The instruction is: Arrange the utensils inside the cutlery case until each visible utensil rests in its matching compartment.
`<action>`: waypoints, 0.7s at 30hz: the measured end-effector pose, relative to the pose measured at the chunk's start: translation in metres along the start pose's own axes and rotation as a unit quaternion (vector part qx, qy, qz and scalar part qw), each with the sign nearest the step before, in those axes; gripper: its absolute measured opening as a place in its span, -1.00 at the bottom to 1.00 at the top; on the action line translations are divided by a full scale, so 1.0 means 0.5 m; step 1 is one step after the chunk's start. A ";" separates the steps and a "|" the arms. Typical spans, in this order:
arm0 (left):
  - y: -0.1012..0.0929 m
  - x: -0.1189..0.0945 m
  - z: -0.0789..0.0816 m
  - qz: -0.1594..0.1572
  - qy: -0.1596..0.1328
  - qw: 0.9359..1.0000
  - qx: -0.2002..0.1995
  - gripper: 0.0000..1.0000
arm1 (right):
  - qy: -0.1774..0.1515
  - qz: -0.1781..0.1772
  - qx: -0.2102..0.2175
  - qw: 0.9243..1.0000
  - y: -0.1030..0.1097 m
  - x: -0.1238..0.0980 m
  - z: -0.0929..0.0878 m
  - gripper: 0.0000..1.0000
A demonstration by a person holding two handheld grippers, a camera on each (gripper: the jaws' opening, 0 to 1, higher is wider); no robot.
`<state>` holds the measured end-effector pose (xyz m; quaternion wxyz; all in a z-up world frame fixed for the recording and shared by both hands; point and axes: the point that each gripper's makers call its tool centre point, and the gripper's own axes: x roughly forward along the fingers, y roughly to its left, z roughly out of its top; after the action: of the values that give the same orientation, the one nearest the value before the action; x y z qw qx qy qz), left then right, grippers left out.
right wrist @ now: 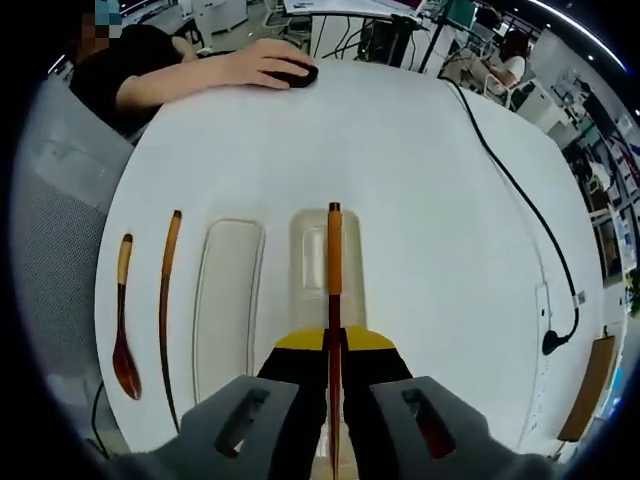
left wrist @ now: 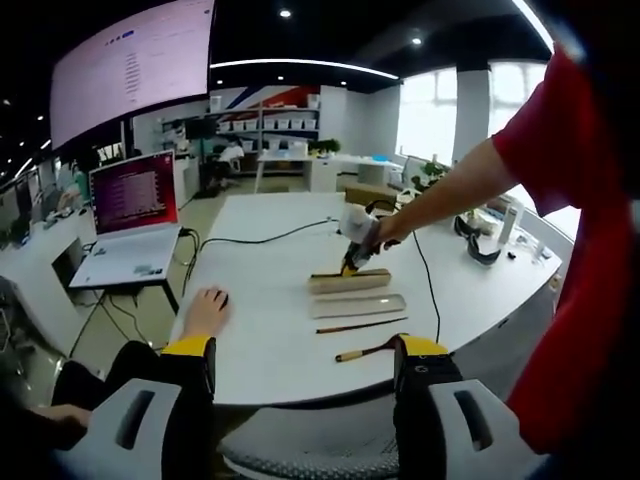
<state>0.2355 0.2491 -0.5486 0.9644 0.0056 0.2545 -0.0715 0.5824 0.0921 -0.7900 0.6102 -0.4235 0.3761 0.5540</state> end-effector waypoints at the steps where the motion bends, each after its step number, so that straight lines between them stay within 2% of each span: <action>1: 0.000 0.002 0.000 -0.001 0.000 1.000 0.000 0.48 | 0.000 -0.002 0.001 1.000 -0.005 0.003 -0.001 -0.98; 6: 0.000 0.005 0.001 0.000 -0.002 1.000 -0.002 0.48 | 0.000 -0.006 0.024 1.000 -0.021 0.013 -0.005 -0.98; 11: 0.002 0.003 -0.003 0.001 0.000 1.000 -0.003 0.48 | 0.008 -0.001 0.022 1.000 -0.016 0.020 -0.018 -0.98; 13: 0.004 0.002 -0.008 0.001 0.003 1.000 -0.003 0.48 | 0.009 0.007 0.038 0.999 -0.008 0.020 -0.017 -0.97; 21: -0.001 -0.004 -0.016 0.000 0.007 1.000 -0.005 0.47 | 0.011 0.000 0.034 0.999 0.008 0.012 -0.021 -1.00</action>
<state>0.2299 0.2491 -0.5547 0.9628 0.0014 0.2611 -0.0700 0.5793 0.0845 -0.7998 0.6200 -0.4081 0.4015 0.5365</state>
